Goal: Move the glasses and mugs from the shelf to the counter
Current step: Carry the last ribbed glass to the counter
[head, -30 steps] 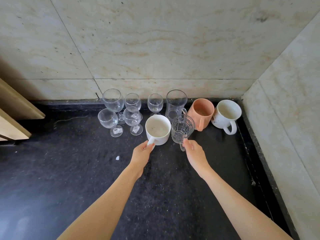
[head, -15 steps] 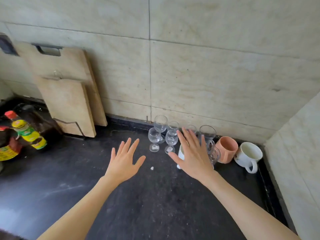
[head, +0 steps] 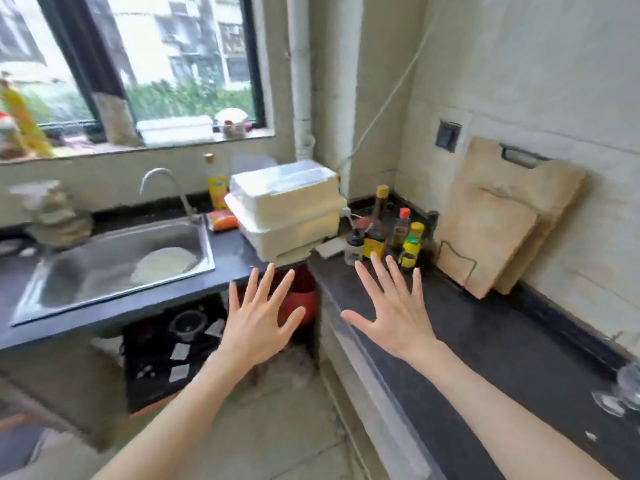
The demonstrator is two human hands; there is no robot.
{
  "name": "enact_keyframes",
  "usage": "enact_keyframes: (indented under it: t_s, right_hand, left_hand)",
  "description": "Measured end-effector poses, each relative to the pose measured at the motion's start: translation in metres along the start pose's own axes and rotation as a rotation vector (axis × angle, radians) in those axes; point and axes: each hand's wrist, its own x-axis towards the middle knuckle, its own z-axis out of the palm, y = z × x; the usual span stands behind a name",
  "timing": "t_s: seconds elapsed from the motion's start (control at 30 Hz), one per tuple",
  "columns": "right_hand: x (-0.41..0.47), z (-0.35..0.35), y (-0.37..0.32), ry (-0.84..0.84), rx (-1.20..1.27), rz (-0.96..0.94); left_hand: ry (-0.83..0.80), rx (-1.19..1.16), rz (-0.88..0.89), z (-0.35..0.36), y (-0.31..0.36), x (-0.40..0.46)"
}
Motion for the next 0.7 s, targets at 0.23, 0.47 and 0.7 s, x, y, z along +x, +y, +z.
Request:
enact_keyframes:
  t_s: [0.23, 0.47, 0.7]
  right_hand:
    - [0.059, 0.028, -0.247, 0.034, 0.128, -0.374]
    - [0.11, 0.056, -0.448, 0.033, 0.235, -0.68]
    - [0.18, 0.095, -0.592, 0.021, 0.281, -0.868]
  left_hand:
    - [0.093, 0.143, -0.343, -0.1, -0.203, -0.119]
    - [0.159, 0.224, -0.681, -0.157, -0.349, -0.209]
    - [0.141, 0.203, -0.891, -0.188, -0.467, -0.224]
